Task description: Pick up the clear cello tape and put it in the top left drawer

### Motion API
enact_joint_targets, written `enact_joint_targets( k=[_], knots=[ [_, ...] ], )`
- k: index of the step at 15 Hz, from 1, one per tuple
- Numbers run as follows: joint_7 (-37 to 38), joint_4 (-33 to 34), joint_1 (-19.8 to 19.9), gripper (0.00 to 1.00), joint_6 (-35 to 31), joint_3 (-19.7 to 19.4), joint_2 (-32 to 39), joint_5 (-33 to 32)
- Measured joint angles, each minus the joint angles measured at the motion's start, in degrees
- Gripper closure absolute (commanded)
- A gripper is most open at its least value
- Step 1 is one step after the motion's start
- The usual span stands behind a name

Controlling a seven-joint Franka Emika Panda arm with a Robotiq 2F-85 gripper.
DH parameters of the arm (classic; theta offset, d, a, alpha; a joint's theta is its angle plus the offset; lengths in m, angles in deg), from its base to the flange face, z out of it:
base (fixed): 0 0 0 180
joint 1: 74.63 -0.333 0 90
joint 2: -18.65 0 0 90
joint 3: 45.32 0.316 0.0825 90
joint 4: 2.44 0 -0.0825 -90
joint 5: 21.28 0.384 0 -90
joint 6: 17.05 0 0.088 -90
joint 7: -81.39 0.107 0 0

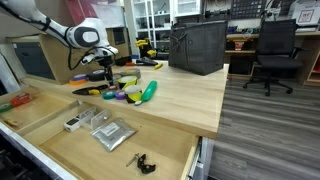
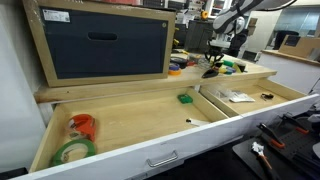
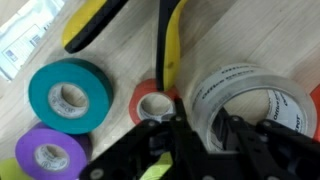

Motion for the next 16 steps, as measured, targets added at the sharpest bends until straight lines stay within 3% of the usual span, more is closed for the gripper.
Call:
enact_joint_targets(
  k=[9, 16],
  knots=[
    [-0.01, -3.59, -0.54, 0.96, -3.05, -0.32, -2.2, -0.83],
    [-1.66, -10.67, -1.34, 0.96, -6.08, -0.08, -10.94, -2.13]
  ],
)
